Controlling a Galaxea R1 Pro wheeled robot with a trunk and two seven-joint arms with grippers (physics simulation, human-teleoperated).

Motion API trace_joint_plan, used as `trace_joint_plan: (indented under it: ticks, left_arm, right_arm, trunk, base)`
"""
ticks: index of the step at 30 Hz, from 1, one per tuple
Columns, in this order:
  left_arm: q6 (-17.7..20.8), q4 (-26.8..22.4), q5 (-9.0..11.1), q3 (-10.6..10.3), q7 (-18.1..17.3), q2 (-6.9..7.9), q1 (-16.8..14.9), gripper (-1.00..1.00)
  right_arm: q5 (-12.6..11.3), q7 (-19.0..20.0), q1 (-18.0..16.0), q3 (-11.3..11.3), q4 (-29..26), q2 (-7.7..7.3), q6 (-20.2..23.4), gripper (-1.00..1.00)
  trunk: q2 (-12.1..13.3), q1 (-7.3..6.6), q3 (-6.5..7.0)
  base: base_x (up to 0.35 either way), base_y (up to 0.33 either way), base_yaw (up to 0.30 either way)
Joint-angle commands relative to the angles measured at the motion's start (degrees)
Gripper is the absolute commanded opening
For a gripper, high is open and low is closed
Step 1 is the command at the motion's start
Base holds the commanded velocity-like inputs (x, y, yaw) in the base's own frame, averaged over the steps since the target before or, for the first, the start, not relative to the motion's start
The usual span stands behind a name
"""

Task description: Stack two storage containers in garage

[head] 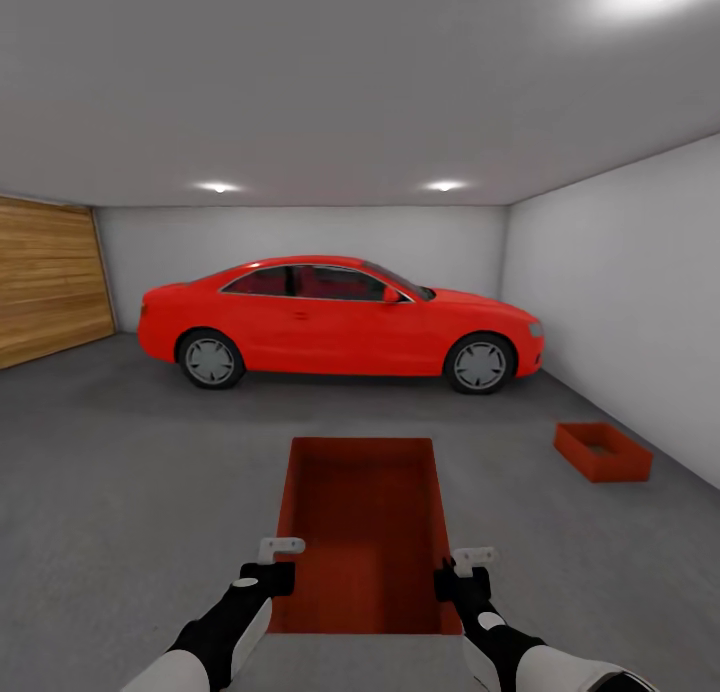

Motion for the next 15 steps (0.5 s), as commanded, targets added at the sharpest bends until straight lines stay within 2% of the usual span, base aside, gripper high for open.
trace_joint_plan:
  ticks: [1, 15]
  left_arm:
    - [0.32, -0.18, 0.33, -0.44, 0.78, 0.02, -0.02, -1.0]
    - [0.32, -0.18, 0.33, -0.44, 0.74, 0.0, -0.02, -1.0]
  right_arm:
    - [-1.11, -0.26, -0.08, -1.33, 0.11, 0.04, -0.26, -1.0]
    - [-1.08, -0.26, -0.08, -1.3, 0.11, 0.04, -0.28, -1.0]
  trunk:
    - [-0.08, 0.05, -0.1]
    - [-0.08, 0.05, -0.1]
  base:
    - [0.321, 0.071, 0.0]
    - [0.321, 0.072, 0.0]
